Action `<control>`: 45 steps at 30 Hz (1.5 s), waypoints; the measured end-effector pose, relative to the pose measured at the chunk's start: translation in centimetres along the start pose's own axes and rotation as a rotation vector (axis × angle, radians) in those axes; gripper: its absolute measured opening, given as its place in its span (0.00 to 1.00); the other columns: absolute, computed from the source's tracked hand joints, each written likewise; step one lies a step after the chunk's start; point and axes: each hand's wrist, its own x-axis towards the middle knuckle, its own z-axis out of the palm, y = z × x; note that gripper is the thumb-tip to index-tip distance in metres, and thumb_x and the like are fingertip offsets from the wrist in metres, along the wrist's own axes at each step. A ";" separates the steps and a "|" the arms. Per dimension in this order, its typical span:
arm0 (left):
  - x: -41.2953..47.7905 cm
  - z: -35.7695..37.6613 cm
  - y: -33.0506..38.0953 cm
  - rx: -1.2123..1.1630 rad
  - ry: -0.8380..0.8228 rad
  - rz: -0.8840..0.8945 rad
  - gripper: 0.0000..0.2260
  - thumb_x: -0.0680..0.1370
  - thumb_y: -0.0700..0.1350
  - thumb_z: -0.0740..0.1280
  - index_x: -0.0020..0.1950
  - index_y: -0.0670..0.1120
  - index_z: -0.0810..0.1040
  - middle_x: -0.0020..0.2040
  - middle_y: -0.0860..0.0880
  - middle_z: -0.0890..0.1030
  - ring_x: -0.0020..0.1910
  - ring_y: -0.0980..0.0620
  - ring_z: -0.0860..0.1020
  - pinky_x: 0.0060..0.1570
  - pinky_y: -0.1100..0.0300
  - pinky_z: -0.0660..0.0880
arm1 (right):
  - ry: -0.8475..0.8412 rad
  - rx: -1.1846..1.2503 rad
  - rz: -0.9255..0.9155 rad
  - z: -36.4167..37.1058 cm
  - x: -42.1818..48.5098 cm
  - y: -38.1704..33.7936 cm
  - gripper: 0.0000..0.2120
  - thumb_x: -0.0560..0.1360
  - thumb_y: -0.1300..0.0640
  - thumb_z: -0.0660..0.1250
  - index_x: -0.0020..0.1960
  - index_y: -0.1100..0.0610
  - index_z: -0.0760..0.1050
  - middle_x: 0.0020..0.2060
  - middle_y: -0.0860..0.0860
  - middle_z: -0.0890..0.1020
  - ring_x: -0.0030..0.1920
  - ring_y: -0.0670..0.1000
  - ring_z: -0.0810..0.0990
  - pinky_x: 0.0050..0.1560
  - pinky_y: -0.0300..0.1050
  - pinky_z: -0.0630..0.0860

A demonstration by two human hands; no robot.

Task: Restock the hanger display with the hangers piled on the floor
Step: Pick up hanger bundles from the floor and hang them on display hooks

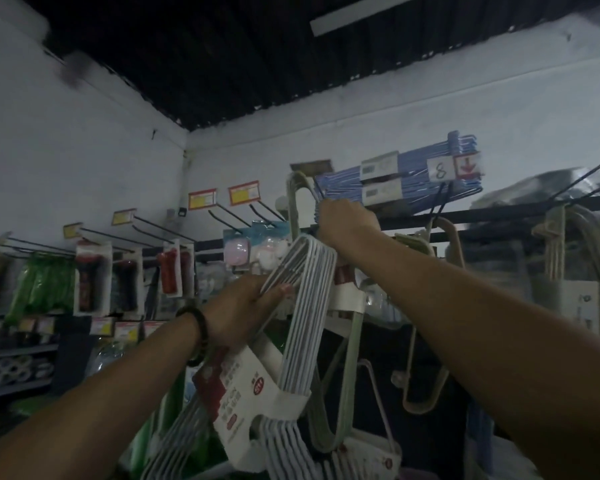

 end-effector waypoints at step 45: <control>-11.4 16.4 -3.3 -0.272 0.305 -0.317 0.12 0.87 0.49 0.57 0.47 0.50 0.74 0.35 0.49 0.80 0.28 0.53 0.81 0.31 0.54 0.79 | -0.177 0.265 0.030 9.3 -30.5 0.4 0.18 0.81 0.32 0.52 0.51 0.45 0.70 0.42 0.45 0.80 0.39 0.50 0.81 0.39 0.52 0.81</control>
